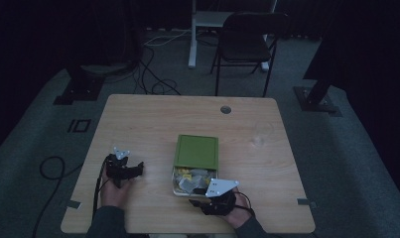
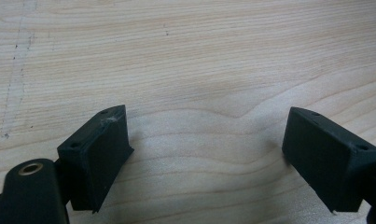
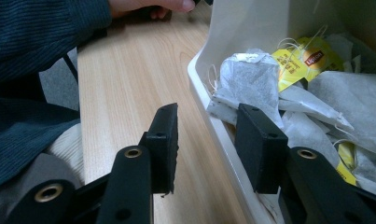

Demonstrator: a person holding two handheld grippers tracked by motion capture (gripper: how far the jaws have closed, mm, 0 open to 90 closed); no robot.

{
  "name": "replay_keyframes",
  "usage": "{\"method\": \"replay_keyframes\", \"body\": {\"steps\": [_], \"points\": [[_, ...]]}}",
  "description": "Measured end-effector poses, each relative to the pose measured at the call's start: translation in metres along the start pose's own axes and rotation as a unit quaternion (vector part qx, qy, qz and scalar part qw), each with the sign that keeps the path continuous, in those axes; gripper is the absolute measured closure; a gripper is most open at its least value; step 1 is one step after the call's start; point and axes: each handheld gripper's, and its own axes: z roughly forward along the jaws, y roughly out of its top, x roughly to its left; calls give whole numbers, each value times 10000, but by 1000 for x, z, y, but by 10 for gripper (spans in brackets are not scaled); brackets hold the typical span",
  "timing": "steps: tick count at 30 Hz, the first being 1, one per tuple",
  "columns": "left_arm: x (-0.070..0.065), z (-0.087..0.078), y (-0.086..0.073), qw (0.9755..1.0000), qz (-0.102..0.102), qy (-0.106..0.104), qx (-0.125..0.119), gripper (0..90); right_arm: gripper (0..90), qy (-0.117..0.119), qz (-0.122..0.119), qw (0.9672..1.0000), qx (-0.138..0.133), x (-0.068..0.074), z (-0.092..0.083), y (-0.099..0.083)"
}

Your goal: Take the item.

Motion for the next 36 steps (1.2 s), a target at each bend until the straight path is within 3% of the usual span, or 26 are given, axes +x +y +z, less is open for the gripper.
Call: {"method": "replay_keyframes", "body": {"steps": [8,14,15,20,32,36], "points": [[0,0,0,10000,8,2,7,156,612,40,-19,10000,8,6,-3,-2],[0,0,0,10000,7,2,7,156,632,-108,-60,9998,-135,9,-5,0],[0,0,0,10000,7,2,8,156,657,-225,-62,9994,-258,11,-7,4],[0,0,0,10000,6,2,7,156,677,-363,-93,9988,-307,12,-8,7],[0,0,0,10000,8,2,8,156,679,-625,-284,9976,-47,15,6,14],[0,0,0,10000,6,2,7,156,721,-694,-334,9970,7,15,8,14]]}}
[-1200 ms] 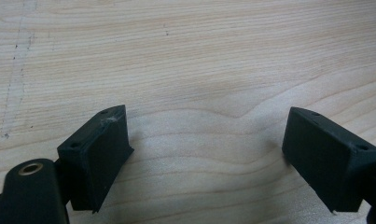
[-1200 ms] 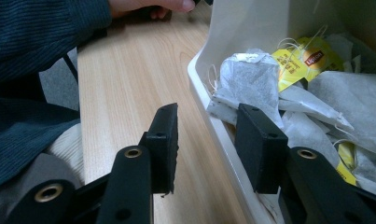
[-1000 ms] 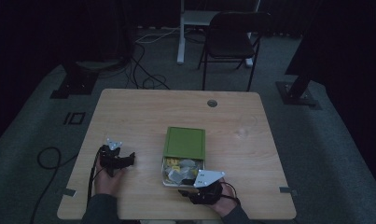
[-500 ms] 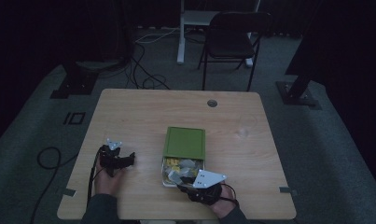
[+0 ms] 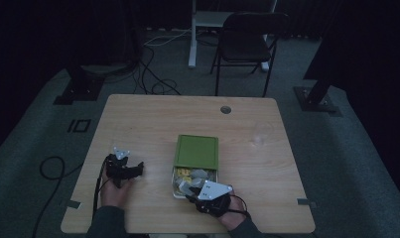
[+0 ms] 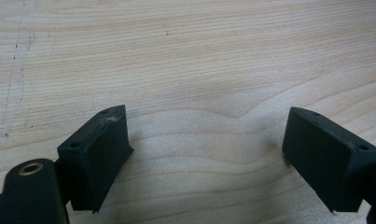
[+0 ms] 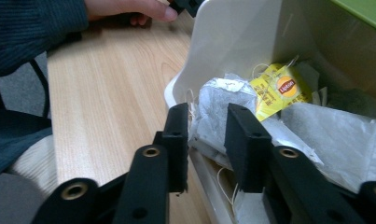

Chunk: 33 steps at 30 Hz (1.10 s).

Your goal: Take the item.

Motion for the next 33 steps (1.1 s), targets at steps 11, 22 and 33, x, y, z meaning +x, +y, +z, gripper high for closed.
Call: {"method": "replay_keyframes", "body": {"steps": [11,22,33], "points": [[0,0,0,10000,-7,0,-5,156,900,-148,230,9996,-61,-12,-8,1],[0,0,0,10000,-8,0,-6,156,900,-226,427,9984,-292,-18,-25,2],[0,0,0,10000,-8,0,-7,156,900,-280,456,9972,-523,-25,-42,12]]}}
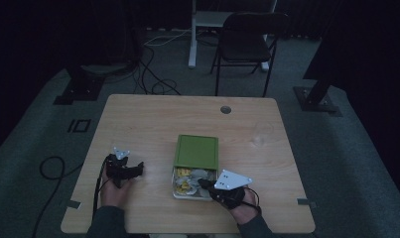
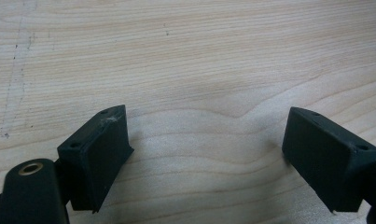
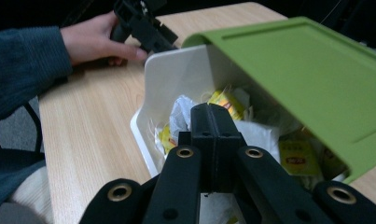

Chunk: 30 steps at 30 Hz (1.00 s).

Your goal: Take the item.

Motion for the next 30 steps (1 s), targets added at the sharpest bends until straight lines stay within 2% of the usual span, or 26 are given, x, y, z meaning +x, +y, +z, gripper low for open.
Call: {"method": "replay_keyframes", "body": {"steps": [14,30], "points": [[0,0,0,10000,8,0,7,156,900,-79,-67,9996,-274,-5,-17,17],[0,0,0,10000,8,1,8,156,900,-182,-1,9989,-430,-14,-31,22]]}}
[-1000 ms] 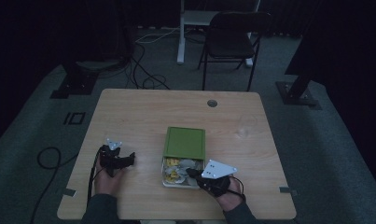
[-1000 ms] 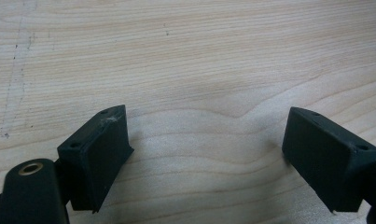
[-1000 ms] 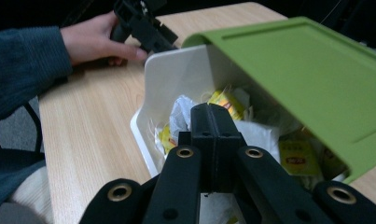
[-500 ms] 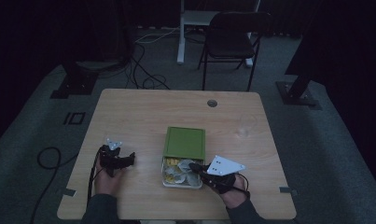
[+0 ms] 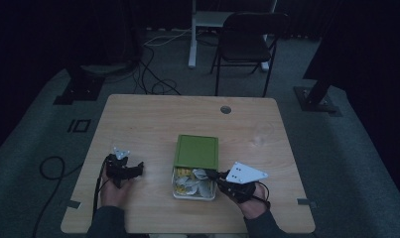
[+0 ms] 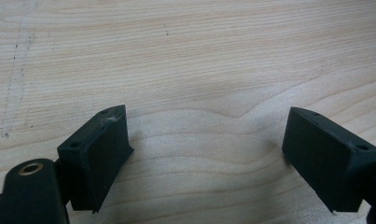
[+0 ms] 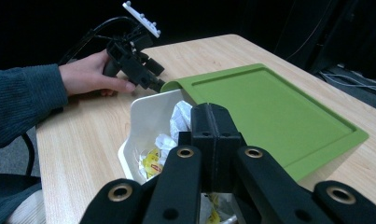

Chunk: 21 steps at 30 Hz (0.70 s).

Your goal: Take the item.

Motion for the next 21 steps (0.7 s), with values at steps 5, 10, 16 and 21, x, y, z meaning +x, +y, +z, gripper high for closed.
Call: {"method": "replay_keyframes", "body": {"steps": [5,10,16,21], "points": [[0,0,0,10000,-1,-1,-1,156,900,-35,-20,10000,-2,0,-4,1],[0,0,0,10000,11,1,11,156,900,-66,-26,10000,3,-2,-8,3],[0,0,0,10000,-1,0,-1,156,900,-140,4,9999,-43,-6,-16,5],[0,0,0,10000,11,2,9,156,900,-215,25,9997,-121,-9,-23,8]]}}
